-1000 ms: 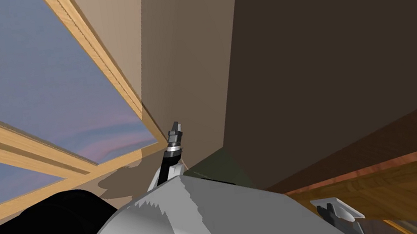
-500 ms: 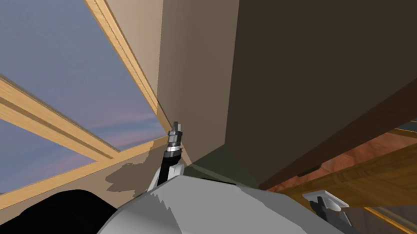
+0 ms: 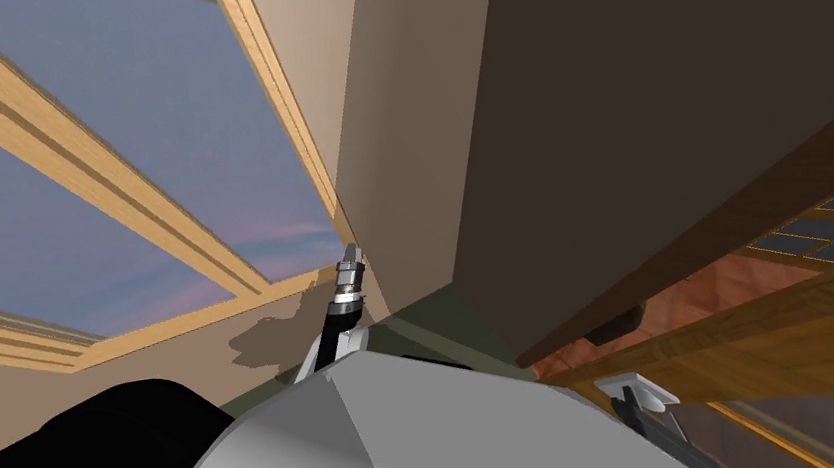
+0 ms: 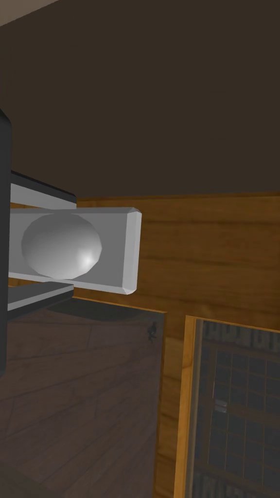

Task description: Pull the door open

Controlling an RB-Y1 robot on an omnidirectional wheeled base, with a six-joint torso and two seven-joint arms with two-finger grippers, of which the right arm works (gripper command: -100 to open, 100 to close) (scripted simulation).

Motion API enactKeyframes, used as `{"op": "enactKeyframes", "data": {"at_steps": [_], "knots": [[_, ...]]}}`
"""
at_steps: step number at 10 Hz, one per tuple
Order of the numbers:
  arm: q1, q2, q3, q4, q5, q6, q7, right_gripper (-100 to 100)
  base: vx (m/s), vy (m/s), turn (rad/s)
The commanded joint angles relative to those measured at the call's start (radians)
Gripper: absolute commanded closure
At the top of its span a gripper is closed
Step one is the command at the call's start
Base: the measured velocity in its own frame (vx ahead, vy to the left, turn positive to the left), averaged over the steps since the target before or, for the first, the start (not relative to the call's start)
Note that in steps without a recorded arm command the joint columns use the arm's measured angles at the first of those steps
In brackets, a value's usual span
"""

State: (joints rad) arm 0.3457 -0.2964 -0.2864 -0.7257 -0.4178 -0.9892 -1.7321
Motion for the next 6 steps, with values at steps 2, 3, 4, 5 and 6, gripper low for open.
{"op": "enactKeyframes", "data": {"at_steps": [2, 3, 4, 5, 6], "knots": [[0.018, -0.004, 0.034, -0.005, 0.027, -0.021, -0.026, 100, -0.205, 0.081, 0.054], [0.024, -0.006, 0.046, -0.009, 0.037, -0.028, -0.035, 100, -0.227, 0.074, 0.042], [0.017, -0.009, 0.038, 0.004, 0.031, -0.029, -0.032, 100, -0.106, 0.035, 0.015], [0.028, -0.011, 0.06, -0.001, 0.049, -0.042, -0.045, 100, -0.154, 0.03, 0.056], [0.033, -0.013, 0.069, -0.004, 0.057, -0.049, -0.051, 100, -0.215, 0.048, 0.059]]}}
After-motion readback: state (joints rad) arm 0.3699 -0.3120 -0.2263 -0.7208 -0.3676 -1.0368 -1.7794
